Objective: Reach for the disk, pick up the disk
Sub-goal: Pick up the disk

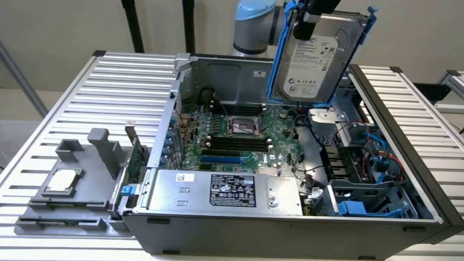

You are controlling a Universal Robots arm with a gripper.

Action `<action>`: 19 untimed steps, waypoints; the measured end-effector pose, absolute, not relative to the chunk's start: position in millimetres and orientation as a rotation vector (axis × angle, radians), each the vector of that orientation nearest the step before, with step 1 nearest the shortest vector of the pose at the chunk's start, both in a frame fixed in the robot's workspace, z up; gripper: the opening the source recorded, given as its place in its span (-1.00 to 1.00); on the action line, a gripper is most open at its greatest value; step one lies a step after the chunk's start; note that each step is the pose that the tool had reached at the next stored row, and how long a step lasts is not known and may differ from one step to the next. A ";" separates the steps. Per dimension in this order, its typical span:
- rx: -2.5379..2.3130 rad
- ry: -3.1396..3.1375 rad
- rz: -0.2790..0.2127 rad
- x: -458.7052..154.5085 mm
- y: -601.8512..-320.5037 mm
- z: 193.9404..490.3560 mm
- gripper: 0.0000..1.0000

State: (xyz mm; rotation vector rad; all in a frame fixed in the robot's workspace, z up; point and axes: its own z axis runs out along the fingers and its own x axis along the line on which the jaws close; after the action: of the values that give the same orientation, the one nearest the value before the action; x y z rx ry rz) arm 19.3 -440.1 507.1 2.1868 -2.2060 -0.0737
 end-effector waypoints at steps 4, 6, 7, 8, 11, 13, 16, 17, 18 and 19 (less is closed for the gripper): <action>2.187 -2.206 -0.074 34.1 -447.7 507.0 -0.35; 2.187 -2.206 -0.074 40.9 -451.6 507.1 -0.35; 2.187 -2.206 -0.074 43.7 -453.8 507.0 -0.35; 2.187 -2.206 -0.074 46.2 -456.3 507.0 -0.35; 2.187 -2.206 -0.074 52.1 -465.1 507.0 -0.35; 2.187 -2.206 -0.074 55.4 -471.1 507.0 -0.35; 2.187 -2.206 -0.075 60.5 -480.0 507.0 -0.35; 2.187 -2.206 -0.074 62.1 -483.0 507.0 -0.35; 2.187 -2.206 -0.074 63.8 -486.0 507.0 -0.35; 2.187 -2.206 -0.074 65.4 -488.9 507.1 -0.35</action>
State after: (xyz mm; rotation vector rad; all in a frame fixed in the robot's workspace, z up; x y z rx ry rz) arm 65.4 -488.9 507.1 2.1872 -2.2062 -0.0744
